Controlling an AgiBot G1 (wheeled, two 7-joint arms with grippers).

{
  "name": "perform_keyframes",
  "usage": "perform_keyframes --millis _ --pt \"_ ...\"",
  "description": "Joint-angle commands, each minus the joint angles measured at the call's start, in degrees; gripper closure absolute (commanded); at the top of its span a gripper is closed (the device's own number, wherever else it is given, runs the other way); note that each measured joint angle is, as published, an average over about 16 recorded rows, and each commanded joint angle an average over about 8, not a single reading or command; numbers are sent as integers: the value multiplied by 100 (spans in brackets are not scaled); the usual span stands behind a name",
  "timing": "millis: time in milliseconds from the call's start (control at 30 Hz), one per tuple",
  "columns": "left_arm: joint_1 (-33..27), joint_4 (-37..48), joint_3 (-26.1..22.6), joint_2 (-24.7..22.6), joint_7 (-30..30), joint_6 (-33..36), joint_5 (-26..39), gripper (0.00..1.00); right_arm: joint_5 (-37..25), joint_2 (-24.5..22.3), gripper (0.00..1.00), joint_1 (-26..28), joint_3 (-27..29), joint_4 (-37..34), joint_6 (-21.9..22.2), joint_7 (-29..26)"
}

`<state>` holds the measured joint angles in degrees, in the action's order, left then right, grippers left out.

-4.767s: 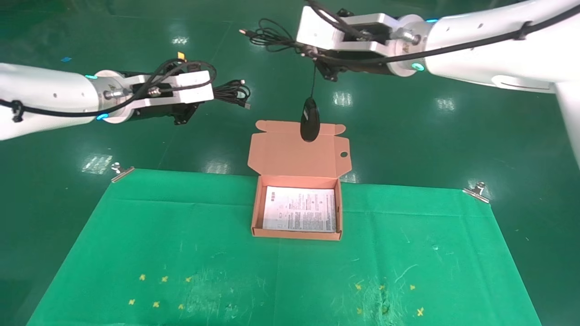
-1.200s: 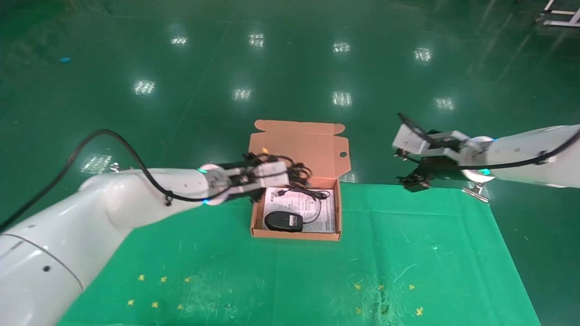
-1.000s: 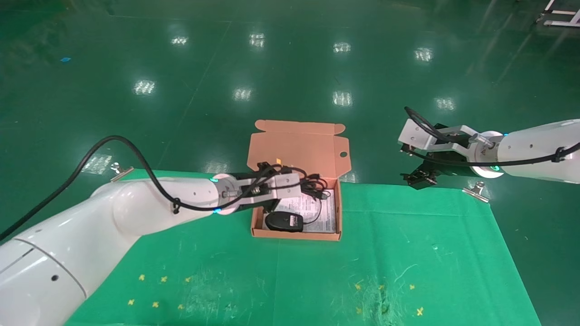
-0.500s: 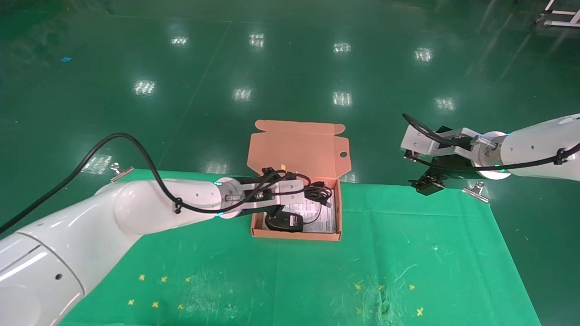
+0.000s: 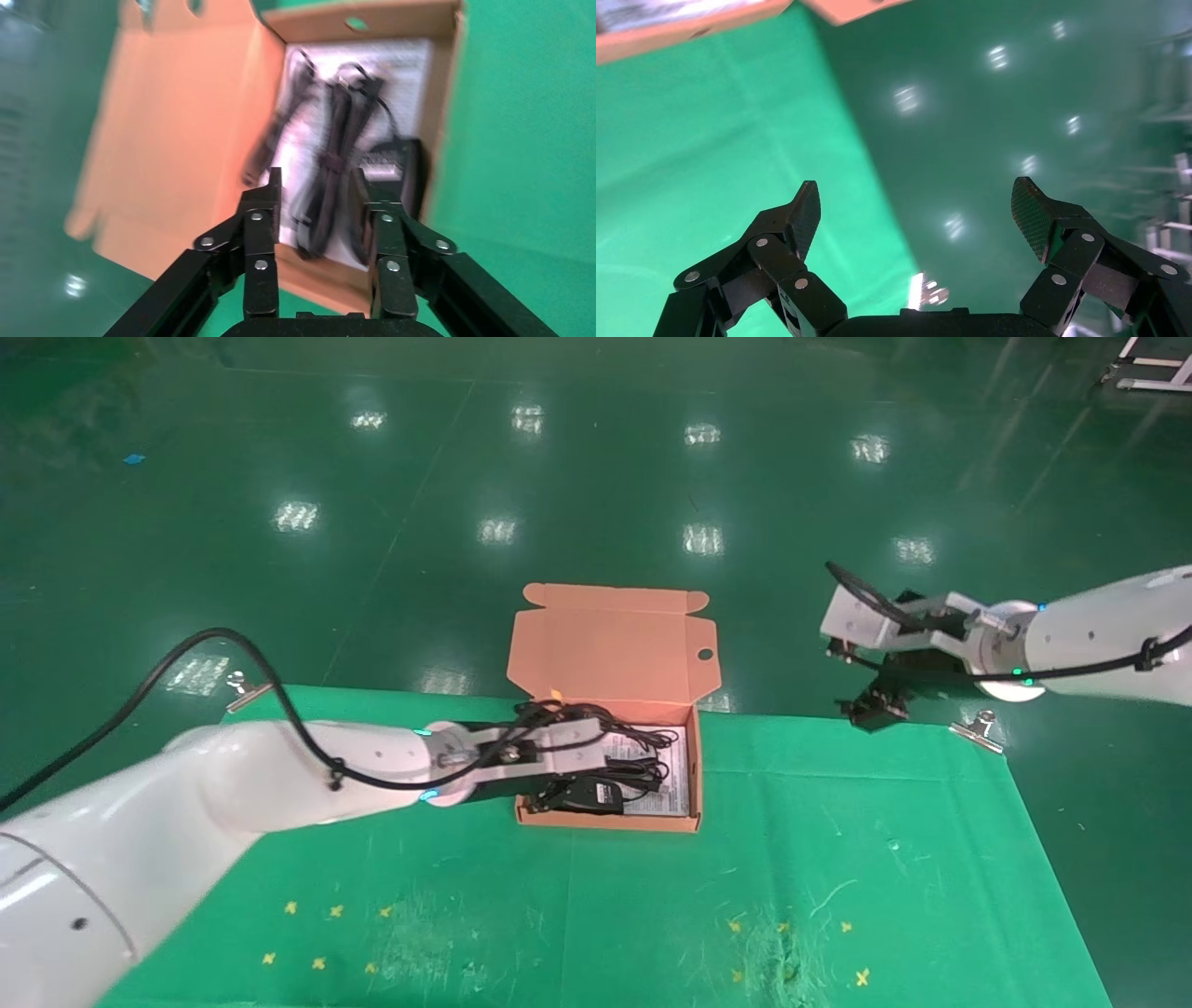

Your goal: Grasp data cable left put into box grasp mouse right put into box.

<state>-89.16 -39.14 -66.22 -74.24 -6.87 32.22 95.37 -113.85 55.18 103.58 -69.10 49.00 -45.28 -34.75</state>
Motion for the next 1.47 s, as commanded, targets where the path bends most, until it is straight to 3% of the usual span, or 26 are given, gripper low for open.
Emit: perform_keyframes --millis 33,233,433,1200,1267,1467 --pt "-30 -87 5 118 -183 60 -1 0 -39 8 0 50 27 -1 98 -10" --pt "-452 -151 24 301 -499 -140 287 0 -238 -19 0 249 47 65 352 222" --pt "-492 -236 205 466 -546 -61 190 0 -67 -103 0 175 221 179 278 351" --pt "775 -1486 2081 1812 -485 2046 -1969 0 2762 -848 0 -1529 2202 1067 -1404 1149" --pt "886 -1596 2246 1931 -479 2231 -2159 10 3012 -913 0 -1680 2377 1145 -1552 1219" --pt "1139 -1845 2620 2199 -467 2651 -2589 15 3576 -1062 0 -2019 2772 1322 -1888 1378"
